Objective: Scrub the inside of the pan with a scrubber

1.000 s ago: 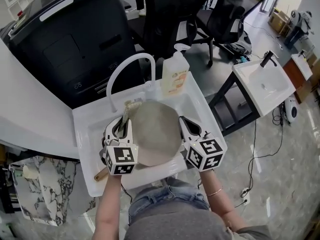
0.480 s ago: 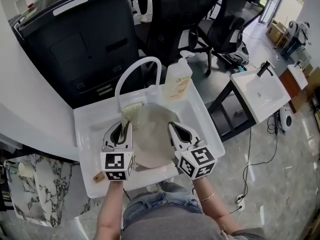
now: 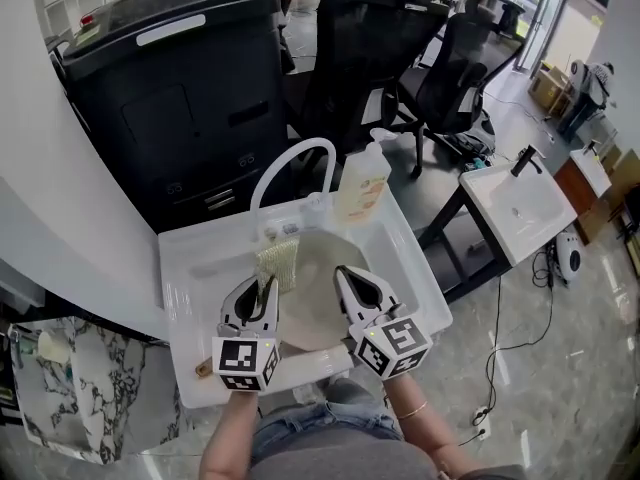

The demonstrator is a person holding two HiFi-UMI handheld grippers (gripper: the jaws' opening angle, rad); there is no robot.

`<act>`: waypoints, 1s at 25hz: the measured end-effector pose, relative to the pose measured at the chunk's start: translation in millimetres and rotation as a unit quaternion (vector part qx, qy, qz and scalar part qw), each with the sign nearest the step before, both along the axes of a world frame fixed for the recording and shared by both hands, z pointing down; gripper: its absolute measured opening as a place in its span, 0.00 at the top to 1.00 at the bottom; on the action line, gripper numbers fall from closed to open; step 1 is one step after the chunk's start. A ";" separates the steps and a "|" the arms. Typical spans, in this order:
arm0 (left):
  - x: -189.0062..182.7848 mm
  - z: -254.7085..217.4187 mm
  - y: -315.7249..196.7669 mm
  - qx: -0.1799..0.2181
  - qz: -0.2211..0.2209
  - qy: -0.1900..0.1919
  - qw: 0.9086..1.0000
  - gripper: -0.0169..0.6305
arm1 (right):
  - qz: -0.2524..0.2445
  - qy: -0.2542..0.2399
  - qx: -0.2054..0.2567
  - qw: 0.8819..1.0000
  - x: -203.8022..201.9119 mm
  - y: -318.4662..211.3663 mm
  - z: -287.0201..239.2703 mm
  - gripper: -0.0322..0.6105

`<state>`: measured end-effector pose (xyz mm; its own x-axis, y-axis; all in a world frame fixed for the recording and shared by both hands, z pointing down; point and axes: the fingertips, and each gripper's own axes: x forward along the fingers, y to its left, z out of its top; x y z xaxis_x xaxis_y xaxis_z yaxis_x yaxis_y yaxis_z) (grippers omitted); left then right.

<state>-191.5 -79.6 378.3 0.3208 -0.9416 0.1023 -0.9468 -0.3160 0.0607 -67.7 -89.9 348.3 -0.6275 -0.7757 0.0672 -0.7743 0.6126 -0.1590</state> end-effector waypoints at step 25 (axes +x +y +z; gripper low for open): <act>7.2 -5.3 24.2 0.007 -0.046 -0.030 0.998 0.87 | -0.046 0.020 0.027 0.998 2.7 20.8 -0.4 0.94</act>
